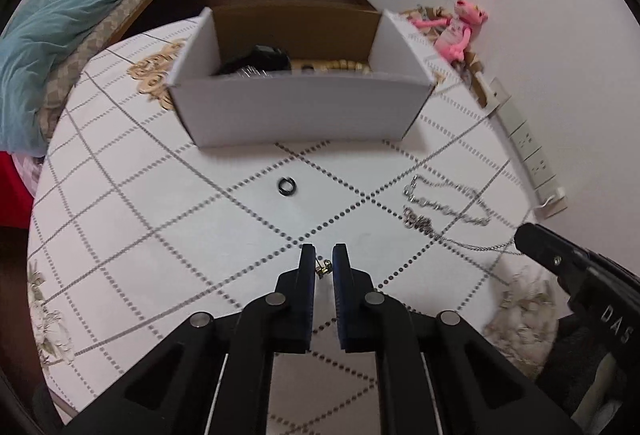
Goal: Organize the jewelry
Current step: 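Carry the charm and necklace over the box and lower them inside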
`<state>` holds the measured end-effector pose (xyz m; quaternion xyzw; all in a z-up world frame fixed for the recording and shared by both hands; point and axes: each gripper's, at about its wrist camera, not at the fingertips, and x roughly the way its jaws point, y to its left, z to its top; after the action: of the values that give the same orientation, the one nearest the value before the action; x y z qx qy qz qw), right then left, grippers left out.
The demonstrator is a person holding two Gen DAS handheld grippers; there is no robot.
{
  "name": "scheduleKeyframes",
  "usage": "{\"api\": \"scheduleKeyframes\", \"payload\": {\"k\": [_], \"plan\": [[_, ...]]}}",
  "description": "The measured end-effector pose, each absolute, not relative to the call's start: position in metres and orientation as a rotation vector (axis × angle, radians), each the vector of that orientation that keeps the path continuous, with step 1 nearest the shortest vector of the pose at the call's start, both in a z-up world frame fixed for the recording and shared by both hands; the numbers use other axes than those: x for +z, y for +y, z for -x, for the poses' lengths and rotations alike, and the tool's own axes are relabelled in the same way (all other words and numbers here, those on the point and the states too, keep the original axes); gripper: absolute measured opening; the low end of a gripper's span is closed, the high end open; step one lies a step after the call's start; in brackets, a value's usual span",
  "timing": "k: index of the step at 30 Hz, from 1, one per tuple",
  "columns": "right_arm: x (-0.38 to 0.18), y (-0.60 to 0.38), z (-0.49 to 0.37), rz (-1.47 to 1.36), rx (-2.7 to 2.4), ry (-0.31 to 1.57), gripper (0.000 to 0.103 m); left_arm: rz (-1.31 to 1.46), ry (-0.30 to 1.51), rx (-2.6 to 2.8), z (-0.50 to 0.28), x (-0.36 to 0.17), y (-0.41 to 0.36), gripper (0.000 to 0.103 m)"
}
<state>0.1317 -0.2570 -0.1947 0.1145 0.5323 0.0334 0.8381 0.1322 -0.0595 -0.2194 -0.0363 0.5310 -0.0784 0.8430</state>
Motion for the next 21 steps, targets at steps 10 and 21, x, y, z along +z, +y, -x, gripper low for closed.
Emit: {"api": "scheduleKeyframes", "payload": {"k": [10,21], "plan": [[-0.103,-0.238,-0.156,-0.230,0.237,1.017,0.010,0.142,1.039,-0.197,-0.143,-0.147,-0.027,0.006],[-0.048,-0.200,-0.247,-0.159,0.327,0.968,0.010,0.190,1.009,-0.206,-0.221,-0.108,0.003,0.006]]}}
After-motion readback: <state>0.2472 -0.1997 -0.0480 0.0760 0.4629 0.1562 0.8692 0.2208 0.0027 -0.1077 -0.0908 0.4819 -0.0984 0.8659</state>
